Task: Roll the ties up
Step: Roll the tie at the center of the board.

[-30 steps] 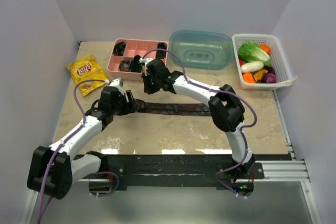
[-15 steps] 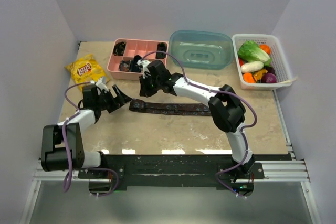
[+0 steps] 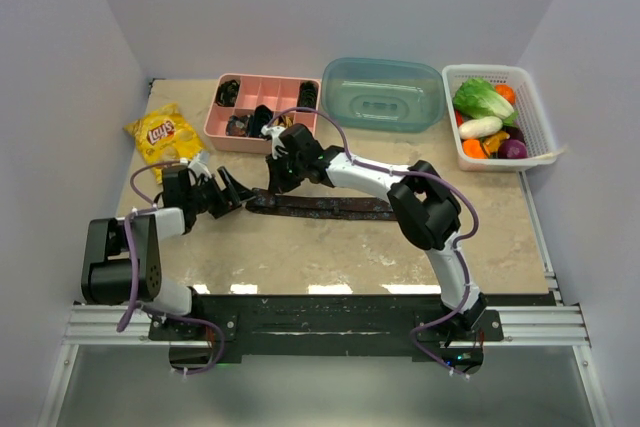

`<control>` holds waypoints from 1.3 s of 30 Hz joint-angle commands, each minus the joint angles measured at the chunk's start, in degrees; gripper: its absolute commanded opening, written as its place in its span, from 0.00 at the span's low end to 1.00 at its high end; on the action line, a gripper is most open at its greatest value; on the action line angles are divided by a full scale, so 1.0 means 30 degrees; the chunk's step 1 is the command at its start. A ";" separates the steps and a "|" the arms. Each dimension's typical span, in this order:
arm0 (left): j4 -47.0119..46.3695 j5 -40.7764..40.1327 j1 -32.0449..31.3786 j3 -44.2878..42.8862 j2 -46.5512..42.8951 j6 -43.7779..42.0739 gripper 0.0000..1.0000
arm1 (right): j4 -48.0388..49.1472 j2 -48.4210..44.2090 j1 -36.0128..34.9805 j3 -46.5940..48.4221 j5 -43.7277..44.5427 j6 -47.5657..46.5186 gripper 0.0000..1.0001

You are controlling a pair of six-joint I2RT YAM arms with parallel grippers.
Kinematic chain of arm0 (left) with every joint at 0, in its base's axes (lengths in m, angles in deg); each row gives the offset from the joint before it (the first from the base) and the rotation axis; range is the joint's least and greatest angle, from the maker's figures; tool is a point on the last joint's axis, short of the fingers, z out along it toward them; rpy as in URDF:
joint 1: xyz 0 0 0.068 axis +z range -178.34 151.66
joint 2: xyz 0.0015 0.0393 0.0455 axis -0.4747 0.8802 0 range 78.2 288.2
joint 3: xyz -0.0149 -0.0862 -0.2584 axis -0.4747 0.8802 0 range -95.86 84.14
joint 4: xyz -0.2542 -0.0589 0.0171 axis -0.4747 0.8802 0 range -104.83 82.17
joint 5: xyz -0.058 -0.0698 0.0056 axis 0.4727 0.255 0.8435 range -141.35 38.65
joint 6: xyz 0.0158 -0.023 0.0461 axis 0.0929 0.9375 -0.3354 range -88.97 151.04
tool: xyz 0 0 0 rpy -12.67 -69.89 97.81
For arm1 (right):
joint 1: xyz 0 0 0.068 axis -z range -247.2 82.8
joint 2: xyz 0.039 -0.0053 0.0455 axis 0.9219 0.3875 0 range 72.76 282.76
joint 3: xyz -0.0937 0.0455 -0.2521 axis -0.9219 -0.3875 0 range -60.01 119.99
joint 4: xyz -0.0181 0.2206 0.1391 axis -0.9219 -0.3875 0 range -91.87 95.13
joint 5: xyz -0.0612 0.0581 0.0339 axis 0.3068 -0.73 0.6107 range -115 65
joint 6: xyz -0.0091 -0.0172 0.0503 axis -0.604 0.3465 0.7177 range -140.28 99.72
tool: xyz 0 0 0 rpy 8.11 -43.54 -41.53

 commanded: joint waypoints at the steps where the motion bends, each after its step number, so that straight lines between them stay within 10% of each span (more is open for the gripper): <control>1: -0.1328 0.0204 0.0117 0.0007 0.0818 0.0467 0.75 | 0.0707 0.0179 -0.0079 -0.0247 -0.0594 -0.0187 0.01; 18: -0.3377 0.0380 -0.0935 0.0125 0.2809 0.0964 0.55 | 0.1060 0.1147 -0.0079 -0.0891 -0.0858 -0.0128 0.02; 32: -0.4553 0.0526 -0.1728 -0.0022 0.2783 0.1640 0.01 | 0.1089 0.0649 -0.0108 -0.0893 -0.0770 -0.0128 0.02; 39: -0.3062 0.0205 -0.1728 -0.0402 0.2227 0.0907 0.00 | 0.0884 -0.0025 -0.0079 -0.0658 -0.0770 -0.0128 0.02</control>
